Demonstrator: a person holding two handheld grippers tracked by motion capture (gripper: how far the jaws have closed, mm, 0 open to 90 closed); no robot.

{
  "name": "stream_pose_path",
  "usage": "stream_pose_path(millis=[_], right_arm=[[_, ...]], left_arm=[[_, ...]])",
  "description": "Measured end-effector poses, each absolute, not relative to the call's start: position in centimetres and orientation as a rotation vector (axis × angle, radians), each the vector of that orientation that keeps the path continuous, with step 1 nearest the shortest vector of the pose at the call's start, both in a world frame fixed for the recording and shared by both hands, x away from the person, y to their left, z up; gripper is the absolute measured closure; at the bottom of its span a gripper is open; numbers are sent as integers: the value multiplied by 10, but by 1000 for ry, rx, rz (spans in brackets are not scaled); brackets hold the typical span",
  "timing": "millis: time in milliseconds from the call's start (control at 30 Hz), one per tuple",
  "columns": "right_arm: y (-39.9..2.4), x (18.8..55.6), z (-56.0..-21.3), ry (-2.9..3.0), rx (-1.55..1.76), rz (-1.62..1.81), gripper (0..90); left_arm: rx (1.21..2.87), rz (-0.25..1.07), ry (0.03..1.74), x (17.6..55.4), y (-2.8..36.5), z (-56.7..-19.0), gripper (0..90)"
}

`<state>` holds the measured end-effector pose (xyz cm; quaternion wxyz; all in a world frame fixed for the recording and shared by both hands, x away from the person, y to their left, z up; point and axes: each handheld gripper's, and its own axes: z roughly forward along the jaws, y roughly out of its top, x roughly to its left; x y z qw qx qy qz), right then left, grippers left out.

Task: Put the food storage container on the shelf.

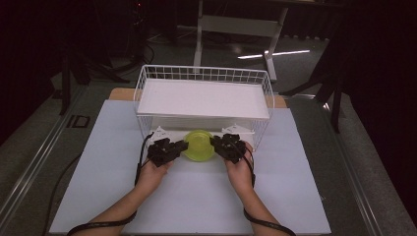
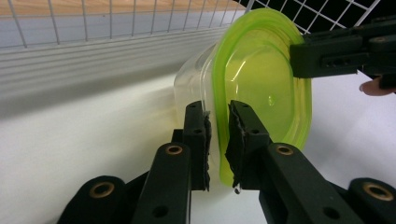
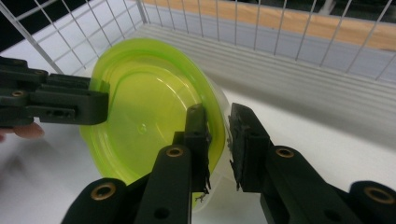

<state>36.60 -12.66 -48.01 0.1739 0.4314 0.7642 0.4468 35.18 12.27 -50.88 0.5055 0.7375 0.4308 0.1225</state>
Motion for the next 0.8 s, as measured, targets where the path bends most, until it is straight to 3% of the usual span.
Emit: stream_pose_path(millis=[400,800], right_arm=[[-127,377,-487,2055,1267,1262,661],[-122,373,-475,2058,1230,1294,581]], left_arm=[[1807,452,1014,358,113,-506,641],[1757,389,1039,371,114,-500,499]])
